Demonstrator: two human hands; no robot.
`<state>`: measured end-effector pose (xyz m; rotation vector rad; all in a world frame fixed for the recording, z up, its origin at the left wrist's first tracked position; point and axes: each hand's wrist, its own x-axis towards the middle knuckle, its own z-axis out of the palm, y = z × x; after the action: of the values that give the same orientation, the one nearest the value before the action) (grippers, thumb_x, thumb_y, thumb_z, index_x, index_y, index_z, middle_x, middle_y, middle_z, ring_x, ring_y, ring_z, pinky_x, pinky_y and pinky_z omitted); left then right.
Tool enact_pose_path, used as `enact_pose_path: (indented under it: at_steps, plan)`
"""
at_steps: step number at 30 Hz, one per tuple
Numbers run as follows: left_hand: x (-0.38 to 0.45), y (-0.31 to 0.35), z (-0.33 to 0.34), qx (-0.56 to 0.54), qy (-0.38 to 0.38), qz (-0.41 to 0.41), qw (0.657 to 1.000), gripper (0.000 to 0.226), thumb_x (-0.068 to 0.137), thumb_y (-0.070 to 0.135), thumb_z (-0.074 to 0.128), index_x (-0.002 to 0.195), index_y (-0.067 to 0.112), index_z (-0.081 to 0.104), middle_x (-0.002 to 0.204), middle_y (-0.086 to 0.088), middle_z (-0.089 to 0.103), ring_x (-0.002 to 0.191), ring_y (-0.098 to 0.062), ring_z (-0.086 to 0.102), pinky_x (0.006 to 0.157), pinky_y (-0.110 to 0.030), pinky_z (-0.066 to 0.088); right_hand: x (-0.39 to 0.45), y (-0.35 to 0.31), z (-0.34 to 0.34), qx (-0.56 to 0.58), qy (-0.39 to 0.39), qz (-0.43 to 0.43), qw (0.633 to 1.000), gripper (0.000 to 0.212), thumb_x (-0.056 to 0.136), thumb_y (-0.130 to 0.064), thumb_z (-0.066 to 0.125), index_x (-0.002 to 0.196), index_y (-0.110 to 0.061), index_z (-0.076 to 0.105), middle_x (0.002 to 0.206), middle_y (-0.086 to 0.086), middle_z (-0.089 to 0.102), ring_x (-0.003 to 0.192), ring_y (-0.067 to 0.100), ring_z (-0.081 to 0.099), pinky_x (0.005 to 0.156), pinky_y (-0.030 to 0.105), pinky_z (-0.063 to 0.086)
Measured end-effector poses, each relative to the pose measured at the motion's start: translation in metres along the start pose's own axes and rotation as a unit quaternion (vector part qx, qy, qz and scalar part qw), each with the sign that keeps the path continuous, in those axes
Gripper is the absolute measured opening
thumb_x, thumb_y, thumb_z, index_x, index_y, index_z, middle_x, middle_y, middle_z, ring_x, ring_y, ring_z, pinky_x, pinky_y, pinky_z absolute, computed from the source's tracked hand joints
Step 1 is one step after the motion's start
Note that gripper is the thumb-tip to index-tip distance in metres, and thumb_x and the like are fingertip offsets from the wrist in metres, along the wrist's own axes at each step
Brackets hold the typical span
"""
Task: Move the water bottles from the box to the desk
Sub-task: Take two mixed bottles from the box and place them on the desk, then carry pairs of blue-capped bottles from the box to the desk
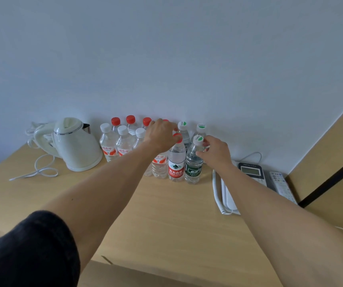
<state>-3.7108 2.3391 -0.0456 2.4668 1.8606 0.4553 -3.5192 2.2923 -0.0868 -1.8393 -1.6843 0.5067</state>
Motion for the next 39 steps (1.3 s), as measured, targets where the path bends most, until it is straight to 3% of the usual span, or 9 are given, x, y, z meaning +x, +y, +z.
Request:
enact_pose_path:
  at_steps: [6,13,20,27,33,36,39]
  plan:
    - [0.0,-0.013,-0.022,0.034,0.036,-0.052,0.997,0.038,0.101,0.042,0.048,0.114,0.015,0.07,0.104,-0.005,0.073,0.102,-0.026,0.062,0.097,-0.041,0.045,-0.001,-0.003,-0.015,0.014,0.016,-0.019,1.0,0.038,0.092,-0.041,0.064,0.125,-0.023,0.065,0.115,0.003,0.065,0.104,0.022,0.062,0.084,0.031,0.047]
    - [0.011,-0.009,-0.041,0.036,0.012,-0.086,0.996,0.048,0.103,0.046,0.042,0.141,0.019,0.055,0.131,-0.01,0.062,0.123,-0.031,0.053,0.103,-0.044,0.04,0.009,-0.011,-0.048,-0.048,0.054,-0.006,0.997,0.043,0.099,-0.049,0.049,0.131,-0.021,0.058,0.128,0.008,0.059,0.113,0.027,0.057,0.079,0.031,0.039]
    - [0.028,0.023,-0.034,0.041,-0.048,0.023,0.998,0.054,0.101,0.053,0.037,0.147,0.027,0.046,0.14,-0.009,0.055,0.128,-0.031,0.048,0.105,-0.046,0.036,-0.004,-0.019,-0.07,-0.124,0.043,0.048,0.99,0.057,0.099,-0.058,0.042,0.143,-0.023,0.048,0.138,0.013,0.051,0.126,0.034,0.05,0.097,0.042,0.046]
    - [0.027,0.069,-0.02,0.027,-0.085,0.148,0.985,0.056,0.099,0.056,0.036,0.149,0.03,0.043,0.144,-0.007,0.053,0.131,-0.03,0.047,0.108,-0.047,0.034,-0.05,-0.01,-0.093,-0.165,0.055,0.159,0.972,0.062,0.101,-0.058,0.034,0.154,-0.026,0.035,0.154,0.009,0.04,0.138,0.032,0.039,0.111,0.045,0.037]
    - [-0.008,0.141,-0.002,0.007,-0.116,0.277,0.954,0.058,0.1,0.056,0.036,0.151,0.03,0.04,0.15,-0.007,0.048,0.137,-0.031,0.043,0.111,-0.047,0.031,-0.133,0.015,-0.11,-0.181,0.093,0.278,0.939,0.061,0.101,-0.058,0.032,0.154,-0.027,0.034,0.154,0.008,0.042,0.137,0.032,0.042,0.108,0.044,0.04]
    - [-0.042,0.181,0.005,-0.003,-0.126,0.347,0.929,0.057,0.1,0.055,0.037,0.151,0.029,0.041,0.147,-0.008,0.05,0.134,-0.031,0.045,0.11,-0.048,0.032,-0.185,0.028,-0.119,-0.188,0.107,0.335,0.917,0.056,0.102,-0.052,0.033,0.148,-0.02,0.042,0.147,0.012,0.05,0.13,0.033,0.049,0.104,0.044,0.044]
    - [-0.081,0.219,0.007,-0.016,-0.136,0.408,0.903,0.055,0.1,0.051,0.037,0.148,0.027,0.044,0.143,-0.009,0.053,0.13,-0.031,0.048,0.107,-0.048,0.035,-0.237,0.038,-0.13,-0.19,0.111,0.399,0.89,0.051,0.101,-0.051,0.034,0.142,-0.024,0.049,0.144,0.007,0.053,0.129,0.031,0.05,0.104,0.045,0.044]
